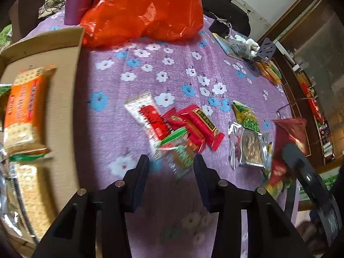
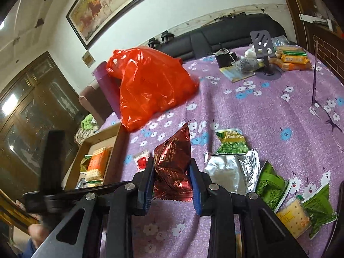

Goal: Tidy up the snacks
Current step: 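Grasp a green-white snack packet with the left tool while the right tool holds the foil snack, then carry both snacks into the cardboard tray and open both tools to release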

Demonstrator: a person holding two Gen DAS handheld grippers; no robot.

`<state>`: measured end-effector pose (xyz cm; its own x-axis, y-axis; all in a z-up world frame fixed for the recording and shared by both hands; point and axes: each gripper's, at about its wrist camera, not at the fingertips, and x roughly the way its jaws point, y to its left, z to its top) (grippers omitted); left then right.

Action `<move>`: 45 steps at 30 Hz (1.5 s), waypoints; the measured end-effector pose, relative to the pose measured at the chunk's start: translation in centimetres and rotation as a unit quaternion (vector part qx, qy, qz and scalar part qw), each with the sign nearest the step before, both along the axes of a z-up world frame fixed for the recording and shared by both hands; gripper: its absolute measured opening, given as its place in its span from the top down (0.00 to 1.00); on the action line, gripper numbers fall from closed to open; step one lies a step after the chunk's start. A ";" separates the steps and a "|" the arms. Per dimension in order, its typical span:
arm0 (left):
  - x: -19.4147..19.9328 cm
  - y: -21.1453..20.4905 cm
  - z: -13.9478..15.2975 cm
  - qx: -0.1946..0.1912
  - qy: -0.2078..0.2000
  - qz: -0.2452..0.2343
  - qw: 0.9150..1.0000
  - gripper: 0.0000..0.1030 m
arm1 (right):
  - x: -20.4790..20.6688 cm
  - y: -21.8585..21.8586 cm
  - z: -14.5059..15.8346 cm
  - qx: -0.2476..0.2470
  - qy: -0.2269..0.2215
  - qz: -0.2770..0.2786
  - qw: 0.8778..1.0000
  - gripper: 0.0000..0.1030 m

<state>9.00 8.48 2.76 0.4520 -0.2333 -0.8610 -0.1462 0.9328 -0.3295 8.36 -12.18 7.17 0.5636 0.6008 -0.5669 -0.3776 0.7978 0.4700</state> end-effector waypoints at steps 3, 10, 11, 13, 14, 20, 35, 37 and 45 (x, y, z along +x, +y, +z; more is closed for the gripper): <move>0.9 -1.2 -0.3 0.025 -0.006 -0.002 1.000 0.60 | -0.1 -0.1 0.1 0.007 0.000 0.001 1.000 0.68; -0.1 -3.0 -0.9 0.097 -0.045 -0.047 0.993 0.62 | -0.1 -0.2 -0.2 0.006 0.005 -0.001 1.000 0.68; -0.4 -3.0 -0.9 0.107 -0.050 -0.051 0.992 0.66 | -0.1 -0.1 -0.3 0.006 0.008 0.001 1.000 0.68; -1.2 -3.0 -1.0 0.110 -0.060 -0.070 0.990 0.70 | -0.1 0.1 -0.5 0.002 0.010 0.002 1.000 0.68; -1.5 -2.9 -1.0 0.109 -0.063 -0.073 0.989 0.73 | 0.0 0.2 -0.6 0.000 0.010 0.001 1.000 0.68; -2.8 -2.8 -1.2 0.104 -0.097 -0.072 0.987 0.75 | 0.1 1.0 -1.4 -0.014 0.018 0.006 1.000 0.68; -3.7 -1.9 0.5 0.094 -0.136 -0.059 0.984 0.76 | 0.2 2.0 -2.3 -0.036 0.020 0.017 0.999 0.68; -3.9 -1.6 0.9 0.092 -0.139 -0.056 0.984 0.76 | 0.1 2.2 -2.2 -0.038 0.018 0.020 0.999 0.68; -5.9 0.4 2.5 0.077 -0.151 -0.039 0.985 0.75 | -1.1 3.6 -1.6 -0.040 -0.009 0.047 0.998 0.68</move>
